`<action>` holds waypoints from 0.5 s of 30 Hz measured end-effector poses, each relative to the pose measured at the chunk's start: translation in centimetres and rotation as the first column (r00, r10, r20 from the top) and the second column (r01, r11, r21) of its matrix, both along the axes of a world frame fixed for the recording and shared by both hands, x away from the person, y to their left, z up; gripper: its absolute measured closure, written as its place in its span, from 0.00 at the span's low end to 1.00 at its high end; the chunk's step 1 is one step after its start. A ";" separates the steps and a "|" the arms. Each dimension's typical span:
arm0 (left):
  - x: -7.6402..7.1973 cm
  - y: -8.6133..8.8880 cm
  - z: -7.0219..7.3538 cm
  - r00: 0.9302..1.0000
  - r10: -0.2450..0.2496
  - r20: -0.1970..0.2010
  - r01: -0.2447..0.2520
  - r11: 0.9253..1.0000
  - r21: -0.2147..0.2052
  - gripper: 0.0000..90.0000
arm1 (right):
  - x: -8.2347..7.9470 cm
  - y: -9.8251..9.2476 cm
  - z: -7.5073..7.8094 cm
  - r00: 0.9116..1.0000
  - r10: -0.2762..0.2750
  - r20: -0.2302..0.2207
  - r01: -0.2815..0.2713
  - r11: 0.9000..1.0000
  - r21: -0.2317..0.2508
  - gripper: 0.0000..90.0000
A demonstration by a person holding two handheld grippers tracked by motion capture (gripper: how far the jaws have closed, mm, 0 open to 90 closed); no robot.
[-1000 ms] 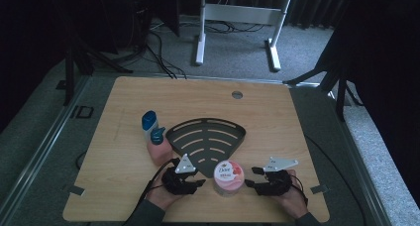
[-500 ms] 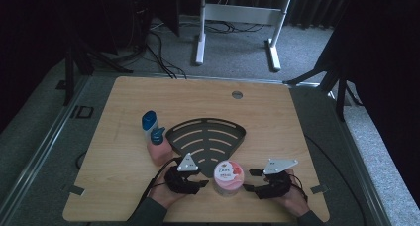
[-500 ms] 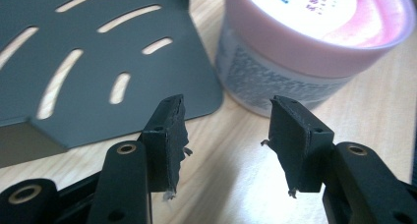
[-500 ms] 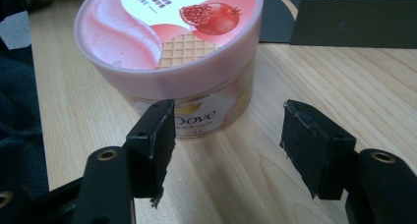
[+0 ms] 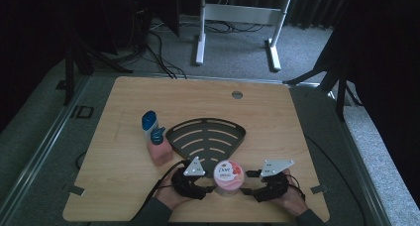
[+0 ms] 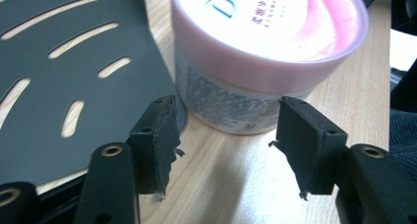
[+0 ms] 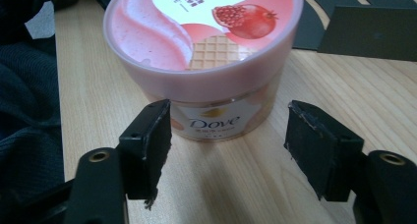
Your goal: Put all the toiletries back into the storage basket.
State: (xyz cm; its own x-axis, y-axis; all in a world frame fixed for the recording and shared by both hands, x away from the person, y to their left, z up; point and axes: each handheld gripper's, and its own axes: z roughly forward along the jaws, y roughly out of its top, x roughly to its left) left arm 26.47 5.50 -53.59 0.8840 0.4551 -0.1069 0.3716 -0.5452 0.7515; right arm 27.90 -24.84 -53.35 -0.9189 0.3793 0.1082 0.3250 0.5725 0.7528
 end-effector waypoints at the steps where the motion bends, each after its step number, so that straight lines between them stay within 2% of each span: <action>1: 0.0 0.0 0.0 1.000 -0.005 0.003 0.005 1.000 -0.005 0.45 | 0.0 0.1 0.0 1.000 0.001 0.004 -0.001 1.000 0.001 0.36; 5: -0.1 -0.2 0.0 1.000 -0.013 0.016 0.013 1.000 -0.015 0.42 | 0.0 0.3 0.1 1.000 0.020 0.012 -0.020 1.000 -0.009 0.33; 15: 0.0 -1.0 -0.3 0.997 -0.070 0.036 0.071 0.997 -0.027 0.35 | 0.2 1.0 0.1 0.998 0.065 0.024 -0.064 0.998 -0.016 0.30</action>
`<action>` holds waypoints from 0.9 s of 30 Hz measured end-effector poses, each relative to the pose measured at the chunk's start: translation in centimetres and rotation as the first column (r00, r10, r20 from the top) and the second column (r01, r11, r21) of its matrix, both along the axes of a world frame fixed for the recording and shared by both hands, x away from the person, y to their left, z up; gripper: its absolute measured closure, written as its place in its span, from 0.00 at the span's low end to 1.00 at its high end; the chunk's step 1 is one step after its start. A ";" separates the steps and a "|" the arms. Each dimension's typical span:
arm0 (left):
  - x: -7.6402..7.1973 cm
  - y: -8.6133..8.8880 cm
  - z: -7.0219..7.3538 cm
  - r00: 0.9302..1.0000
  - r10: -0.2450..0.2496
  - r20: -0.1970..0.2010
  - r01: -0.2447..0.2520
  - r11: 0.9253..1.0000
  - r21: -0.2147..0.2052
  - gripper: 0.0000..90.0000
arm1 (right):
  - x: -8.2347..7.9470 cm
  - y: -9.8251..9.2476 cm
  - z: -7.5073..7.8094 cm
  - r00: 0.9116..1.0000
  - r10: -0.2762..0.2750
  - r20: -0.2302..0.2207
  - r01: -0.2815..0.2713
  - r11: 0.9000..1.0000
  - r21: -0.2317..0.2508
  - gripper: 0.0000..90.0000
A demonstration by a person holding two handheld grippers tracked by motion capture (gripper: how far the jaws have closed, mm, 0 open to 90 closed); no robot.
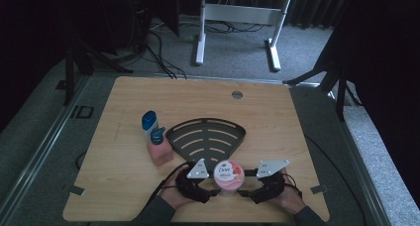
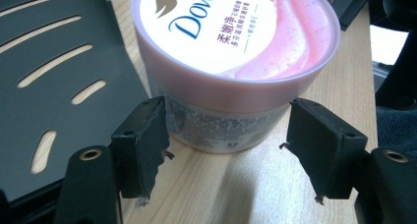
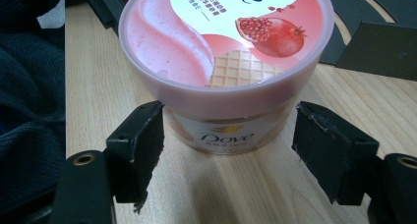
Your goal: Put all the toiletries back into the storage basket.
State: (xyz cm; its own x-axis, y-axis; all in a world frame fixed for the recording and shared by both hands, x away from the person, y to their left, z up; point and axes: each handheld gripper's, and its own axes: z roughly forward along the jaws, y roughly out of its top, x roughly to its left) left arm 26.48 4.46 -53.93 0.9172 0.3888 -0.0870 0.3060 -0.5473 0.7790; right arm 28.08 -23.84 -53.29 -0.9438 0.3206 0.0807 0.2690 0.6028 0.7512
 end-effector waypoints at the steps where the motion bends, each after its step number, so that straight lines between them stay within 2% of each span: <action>1: 0.0 -0.1 -0.1 1.000 0.000 0.007 0.000 1.000 -0.001 0.34 | 0.0 0.0 0.0 1.000 0.002 0.001 -0.002 1.000 0.000 0.29; 3: 0.0 -0.2 -0.2 1.000 -0.008 0.015 0.008 1.000 0.007 0.31 | 0.0 0.1 0.0 1.000 0.008 0.006 -0.008 1.000 0.000 0.29; 12: 0.5 -0.8 -0.7 1.000 -0.019 0.008 0.018 0.999 0.028 0.23 | 0.3 0.6 0.0 0.999 0.032 0.013 -0.032 0.999 -0.009 0.24; 15: 0.3 -1.0 -0.7 0.999 -0.010 0.033 0.009 0.999 0.033 0.23 | 0.3 0.7 0.0 0.999 0.032 0.021 -0.031 0.999 -0.012 0.23; 19: 0.1 -0.8 -0.1 0.998 -0.008 0.056 0.008 1.000 0.011 0.23 | 0.2 0.7 0.1 0.999 0.034 0.034 -0.033 0.999 -0.016 0.24; 24: -0.1 -0.9 0.1 0.997 -0.013 0.082 0.011 1.000 0.026 0.24 | 0.2 0.7 0.2 0.998 0.038 0.046 -0.037 0.999 -0.024 0.24; 27: -0.1 -1.0 0.2 0.996 -0.014 0.084 0.011 0.999 0.031 0.24 | 0.1 0.7 0.2 0.998 0.040 0.051 -0.039 0.999 -0.030 0.24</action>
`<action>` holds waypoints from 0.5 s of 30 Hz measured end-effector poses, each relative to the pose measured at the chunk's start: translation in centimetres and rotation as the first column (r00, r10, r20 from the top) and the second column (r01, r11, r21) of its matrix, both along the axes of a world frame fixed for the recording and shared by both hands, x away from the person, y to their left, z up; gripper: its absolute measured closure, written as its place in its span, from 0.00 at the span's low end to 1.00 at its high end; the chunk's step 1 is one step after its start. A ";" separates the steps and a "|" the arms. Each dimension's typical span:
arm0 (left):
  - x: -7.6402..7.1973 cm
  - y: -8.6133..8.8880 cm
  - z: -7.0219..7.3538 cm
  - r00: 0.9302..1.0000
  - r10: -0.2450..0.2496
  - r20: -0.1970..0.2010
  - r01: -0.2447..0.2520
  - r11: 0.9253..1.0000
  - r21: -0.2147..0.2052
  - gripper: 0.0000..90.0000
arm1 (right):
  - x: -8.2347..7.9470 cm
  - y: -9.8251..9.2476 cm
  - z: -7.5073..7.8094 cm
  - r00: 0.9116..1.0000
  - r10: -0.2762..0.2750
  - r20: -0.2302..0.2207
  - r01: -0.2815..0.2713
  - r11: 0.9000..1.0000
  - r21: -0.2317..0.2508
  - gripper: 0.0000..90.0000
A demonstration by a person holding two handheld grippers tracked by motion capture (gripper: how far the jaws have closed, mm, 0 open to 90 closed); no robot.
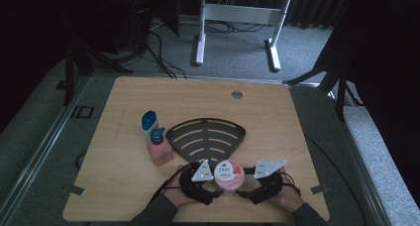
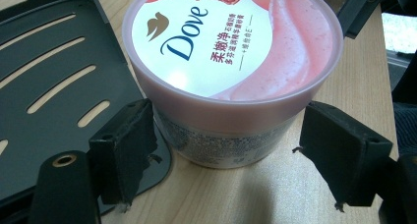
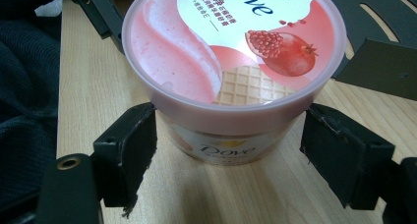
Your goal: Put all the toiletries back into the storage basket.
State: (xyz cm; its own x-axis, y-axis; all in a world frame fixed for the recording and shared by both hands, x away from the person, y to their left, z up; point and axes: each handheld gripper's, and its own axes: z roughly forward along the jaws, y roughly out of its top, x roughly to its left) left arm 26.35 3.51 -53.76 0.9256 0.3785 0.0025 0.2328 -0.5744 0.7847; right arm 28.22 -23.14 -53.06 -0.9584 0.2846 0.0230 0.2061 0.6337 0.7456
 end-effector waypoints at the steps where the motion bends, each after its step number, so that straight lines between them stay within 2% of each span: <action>1: 0.0 0.0 0.0 1.000 -0.003 0.001 0.003 1.000 0.002 0.24 | 0.0 0.0 0.0 1.000 0.001 0.002 -0.001 1.000 -0.002 0.24; 6: -0.1 0.1 0.1 1.000 -0.010 -0.001 0.010 1.000 0.002 0.29 | -0.2 -0.1 0.2 1.000 0.007 0.016 -0.006 1.000 -0.009 0.23; 15: -0.2 -0.1 0.3 1.000 -0.002 0.009 0.002 1.000 0.009 0.29 | -0.2 -0.2 0.2 1.000 0.002 0.019 -0.001 1.000 -0.014 0.23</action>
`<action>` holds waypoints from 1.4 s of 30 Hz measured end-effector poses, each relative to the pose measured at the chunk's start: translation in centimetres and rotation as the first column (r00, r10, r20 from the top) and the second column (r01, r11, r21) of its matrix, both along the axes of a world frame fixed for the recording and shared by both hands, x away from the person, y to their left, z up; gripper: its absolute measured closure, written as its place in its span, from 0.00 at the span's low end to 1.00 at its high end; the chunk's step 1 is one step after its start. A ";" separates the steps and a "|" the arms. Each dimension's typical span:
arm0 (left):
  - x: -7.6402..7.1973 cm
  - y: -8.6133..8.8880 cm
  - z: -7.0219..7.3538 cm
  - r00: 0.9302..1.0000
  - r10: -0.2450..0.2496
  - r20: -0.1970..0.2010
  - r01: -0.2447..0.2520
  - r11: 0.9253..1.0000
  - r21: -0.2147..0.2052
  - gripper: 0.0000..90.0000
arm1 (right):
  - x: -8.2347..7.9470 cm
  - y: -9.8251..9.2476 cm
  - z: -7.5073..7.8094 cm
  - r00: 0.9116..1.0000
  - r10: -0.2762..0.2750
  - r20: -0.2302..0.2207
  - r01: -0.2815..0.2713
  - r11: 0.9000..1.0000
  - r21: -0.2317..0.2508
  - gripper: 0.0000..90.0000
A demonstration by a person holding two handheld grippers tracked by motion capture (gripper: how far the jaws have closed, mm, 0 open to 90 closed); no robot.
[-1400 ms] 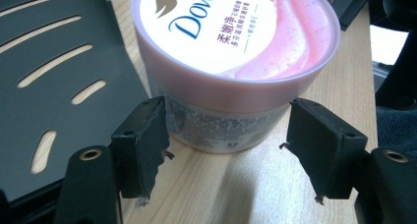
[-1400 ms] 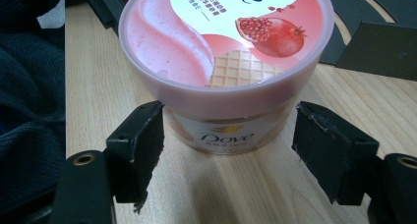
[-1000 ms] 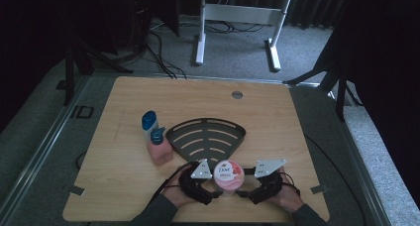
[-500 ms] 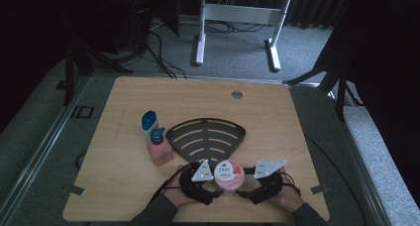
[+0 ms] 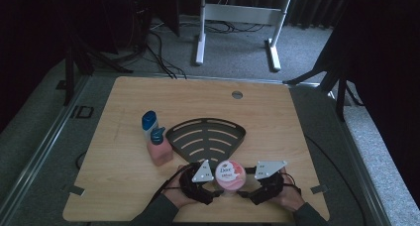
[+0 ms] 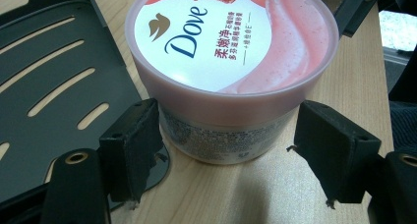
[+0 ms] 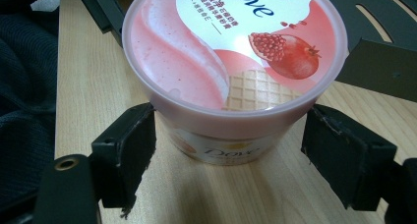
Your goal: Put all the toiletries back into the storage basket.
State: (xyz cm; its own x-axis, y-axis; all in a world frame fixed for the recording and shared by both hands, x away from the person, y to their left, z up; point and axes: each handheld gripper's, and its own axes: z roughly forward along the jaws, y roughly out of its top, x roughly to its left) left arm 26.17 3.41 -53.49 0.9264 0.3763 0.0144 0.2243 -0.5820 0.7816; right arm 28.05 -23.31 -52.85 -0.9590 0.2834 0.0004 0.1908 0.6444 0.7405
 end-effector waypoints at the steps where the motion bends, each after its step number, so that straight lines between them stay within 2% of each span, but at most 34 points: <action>1: 0.0 0.0 0.0 1.000 0.001 0.002 -0.001 1.000 0.001 0.29 | 0.0 0.0 0.0 1.000 0.000 0.001 0.000 1.000 -0.001 0.23; 12: 0.0 0.3 0.3 1.000 0.008 0.006 -0.008 1.000 -0.008 0.29 | 0.0 0.2 0.4 1.000 0.001 0.017 -0.001 1.000 0.005 0.23; 36: 0.6 1.2 0.9 0.998 0.055 0.029 -0.055 0.998 0.002 0.29 | 1.4 1.6 1.3 0.998 0.025 0.057 -0.024 0.999 -0.021 0.23; 42: 1.0 1.6 1.3 0.997 0.066 0.037 -0.066 0.998 0.003 0.29 | 1.9 1.9 1.5 0.998 0.021 0.061 -0.021 1.000 -0.009 0.23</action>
